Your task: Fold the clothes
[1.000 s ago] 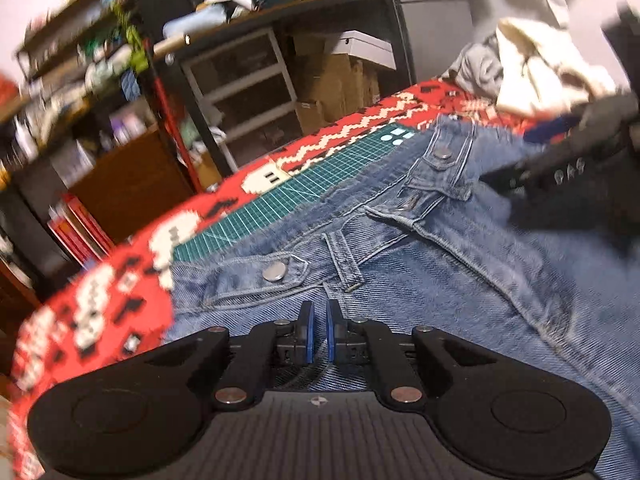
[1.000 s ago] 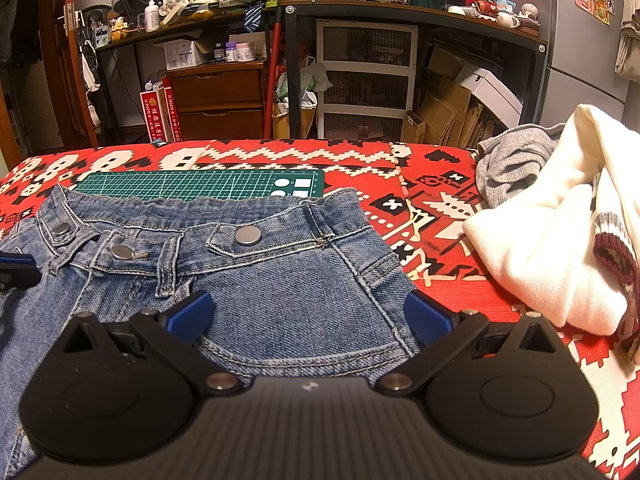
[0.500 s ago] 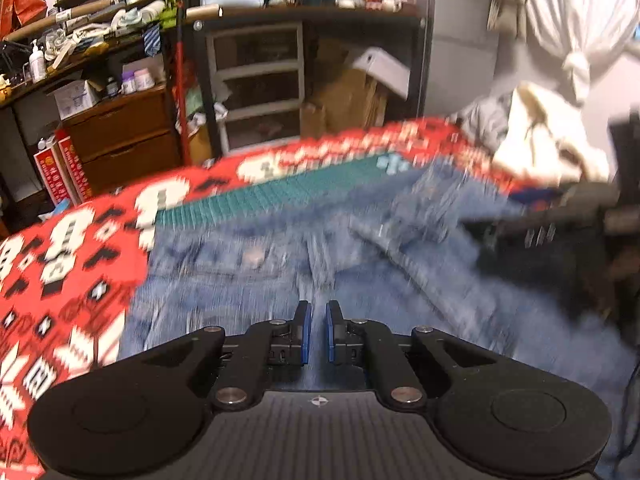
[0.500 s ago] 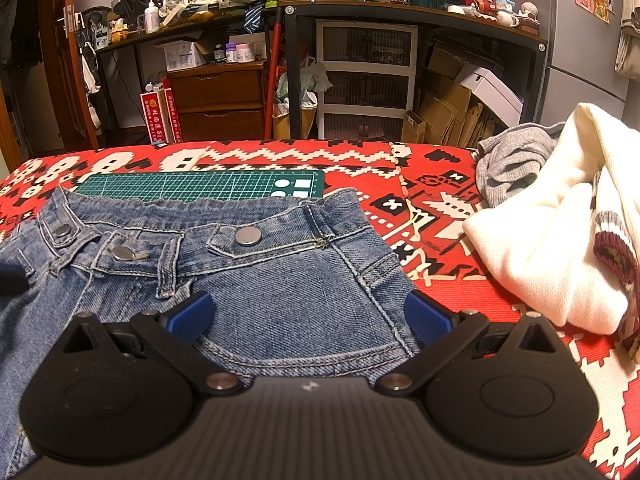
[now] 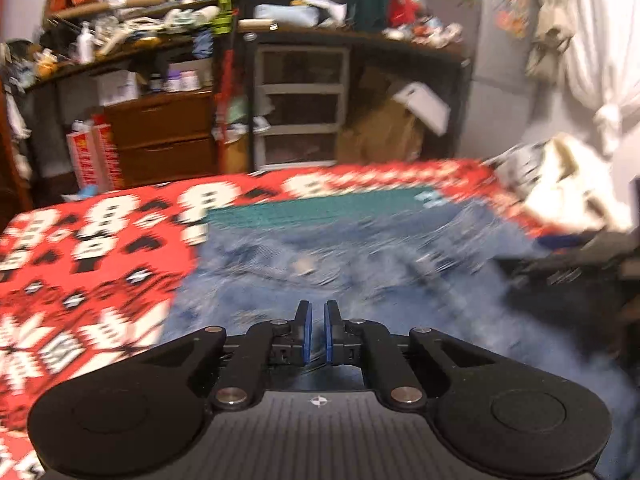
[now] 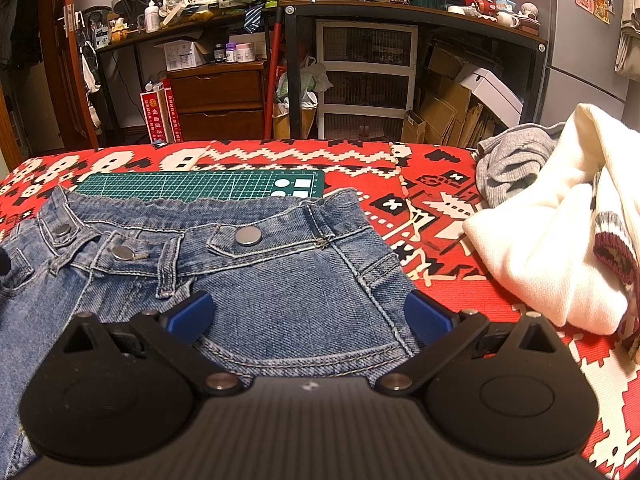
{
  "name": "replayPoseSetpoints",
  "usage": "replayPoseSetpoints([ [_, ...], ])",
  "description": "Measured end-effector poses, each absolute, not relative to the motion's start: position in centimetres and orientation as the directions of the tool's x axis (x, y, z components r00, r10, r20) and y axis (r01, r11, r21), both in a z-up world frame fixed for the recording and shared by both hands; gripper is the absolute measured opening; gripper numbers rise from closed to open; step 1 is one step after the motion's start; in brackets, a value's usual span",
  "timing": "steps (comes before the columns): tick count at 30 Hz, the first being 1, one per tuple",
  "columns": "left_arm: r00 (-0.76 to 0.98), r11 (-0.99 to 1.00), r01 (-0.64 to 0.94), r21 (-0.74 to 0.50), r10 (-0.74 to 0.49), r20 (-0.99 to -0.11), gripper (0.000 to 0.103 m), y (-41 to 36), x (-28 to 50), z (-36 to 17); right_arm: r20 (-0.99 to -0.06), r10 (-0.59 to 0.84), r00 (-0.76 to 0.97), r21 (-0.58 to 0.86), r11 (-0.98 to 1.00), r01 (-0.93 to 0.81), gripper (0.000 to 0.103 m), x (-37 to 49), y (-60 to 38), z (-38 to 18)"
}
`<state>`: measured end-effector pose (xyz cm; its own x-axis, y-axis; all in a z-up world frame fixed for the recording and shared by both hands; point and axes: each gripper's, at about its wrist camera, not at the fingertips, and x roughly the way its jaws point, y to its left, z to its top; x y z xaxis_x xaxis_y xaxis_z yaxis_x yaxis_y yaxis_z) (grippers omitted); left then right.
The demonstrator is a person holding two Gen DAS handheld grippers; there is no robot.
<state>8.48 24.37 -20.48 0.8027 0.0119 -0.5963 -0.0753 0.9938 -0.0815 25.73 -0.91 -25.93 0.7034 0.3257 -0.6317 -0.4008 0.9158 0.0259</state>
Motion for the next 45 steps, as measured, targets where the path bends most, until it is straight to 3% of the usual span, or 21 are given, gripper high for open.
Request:
replayPoseSetpoints([
  [4,0.778,0.993,-0.057,-0.103,-0.021,-0.627,0.007,23.1,10.8,-20.9,-0.632,0.326,0.704,0.026,0.916,-0.401,0.102,25.8,-0.9,-26.0],
  [7,0.746,0.995,-0.083,-0.050,0.029,-0.665,0.009,22.6,12.1,-22.4,-0.631,0.326,0.704,0.026,0.916,-0.401,0.102,25.8,-0.9,-26.0],
  [11,0.759,0.996,-0.085,0.001,0.065,-0.648,0.013,22.4,11.8,-22.6,-0.631,0.325,0.704,0.025,0.916,-0.401,0.102,25.7,-0.9,-26.0],
  [14,0.751,0.986,-0.118,0.116,0.165,-0.639,0.003,21.7,11.8,-22.5,-0.631,0.325,0.704,0.025,0.916,-0.401,0.102,25.7,-0.9,-26.0],
  [19,0.793,0.991,-0.079,-0.108,-0.003,-0.609,0.003,22.4,11.4,-21.2,-0.631,0.325,0.704,0.025,0.916,-0.401,0.103,25.8,-0.9,-26.0],
  [41,0.764,0.998,-0.031,-0.052,-0.009,-0.645,0.000,19.5,17.3,-22.7,-0.631,0.326,0.704,0.026,0.916,-0.401,0.102,25.7,-0.9,-25.9],
  [45,0.770,0.988,-0.072,-0.135,-0.031,-0.637,0.001,20.9,16.6,-22.1,-0.631,0.326,0.704,0.025,0.916,-0.401,0.102,25.7,-0.9,-26.0],
])
